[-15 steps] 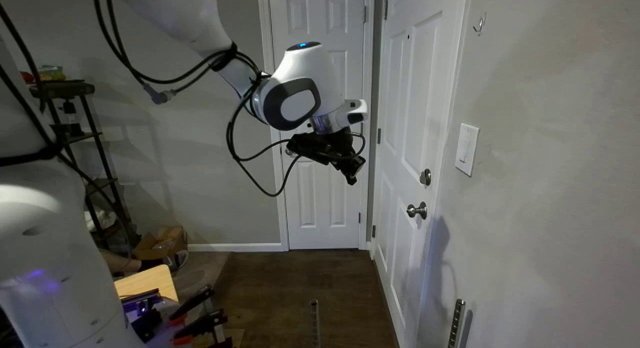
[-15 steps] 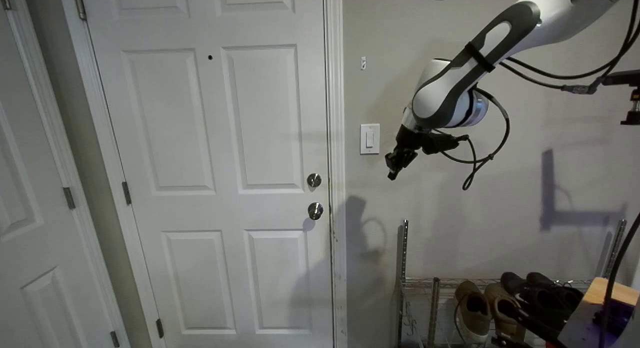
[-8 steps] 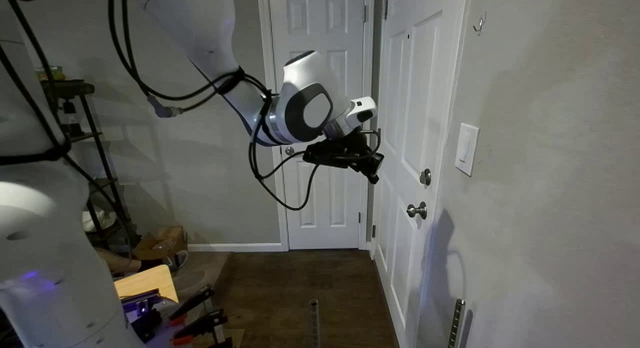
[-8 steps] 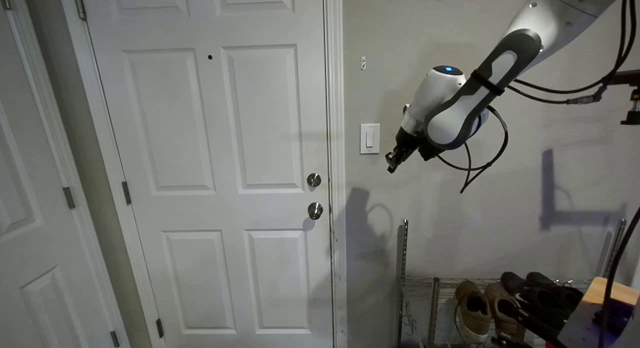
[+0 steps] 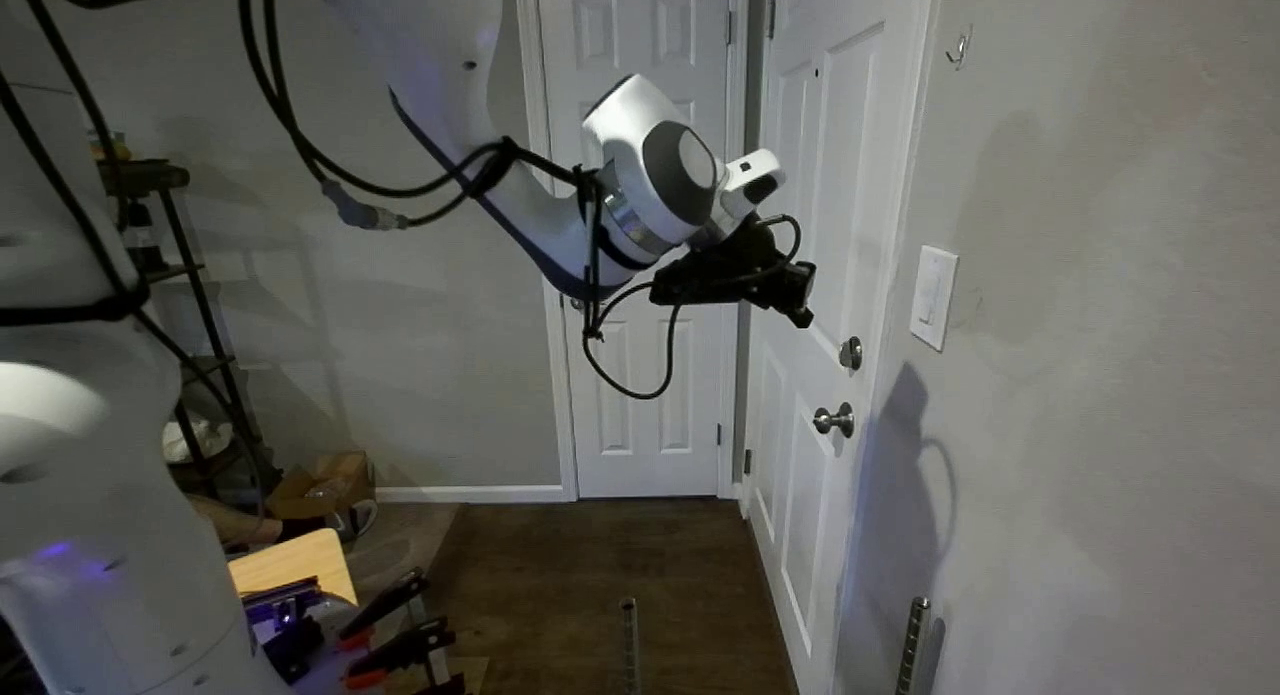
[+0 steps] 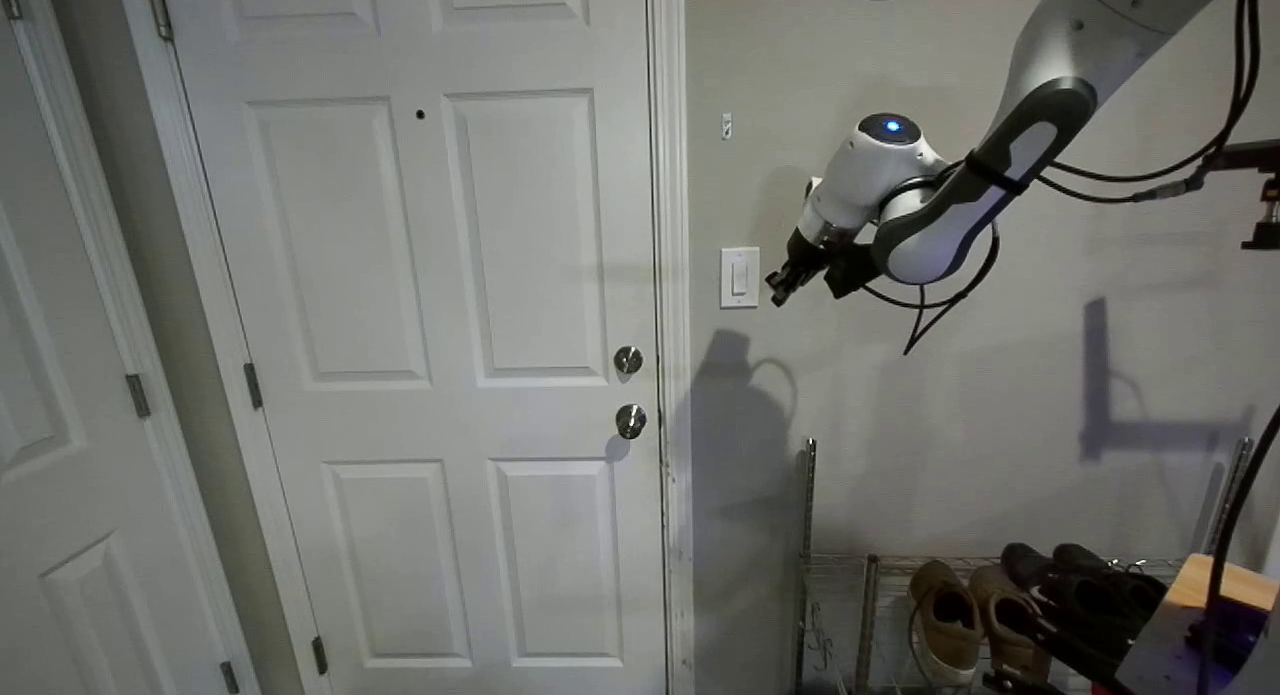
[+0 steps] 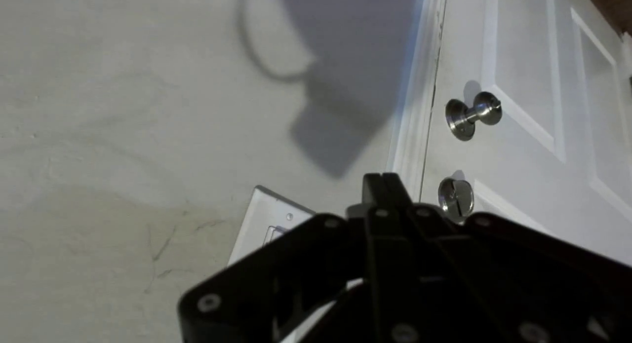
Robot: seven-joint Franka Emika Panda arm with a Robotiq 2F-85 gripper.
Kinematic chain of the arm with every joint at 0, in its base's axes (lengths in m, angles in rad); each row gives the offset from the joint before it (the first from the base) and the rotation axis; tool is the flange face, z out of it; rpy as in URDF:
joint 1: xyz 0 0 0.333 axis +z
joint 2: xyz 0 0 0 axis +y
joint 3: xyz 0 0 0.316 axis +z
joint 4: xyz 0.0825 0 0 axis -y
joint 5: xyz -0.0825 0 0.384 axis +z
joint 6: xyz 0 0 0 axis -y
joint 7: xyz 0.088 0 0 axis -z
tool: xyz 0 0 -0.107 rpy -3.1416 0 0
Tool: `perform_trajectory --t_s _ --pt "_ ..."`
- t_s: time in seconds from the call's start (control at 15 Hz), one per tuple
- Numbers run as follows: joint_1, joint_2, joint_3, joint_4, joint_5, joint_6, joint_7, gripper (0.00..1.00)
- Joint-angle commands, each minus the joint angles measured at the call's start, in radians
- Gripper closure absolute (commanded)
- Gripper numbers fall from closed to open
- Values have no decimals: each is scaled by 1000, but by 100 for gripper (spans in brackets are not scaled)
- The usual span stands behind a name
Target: Switch the light off
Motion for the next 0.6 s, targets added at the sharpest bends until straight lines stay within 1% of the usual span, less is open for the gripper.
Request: perform_trajectory --t_s 0.0,0.2,0.53 --pt "17 47 -8 60 -129 -2 167 96" --pt "37 90 -7 103 -185 -4 258 96" --pt "73 153 -28 190 -295 -3 416 96"
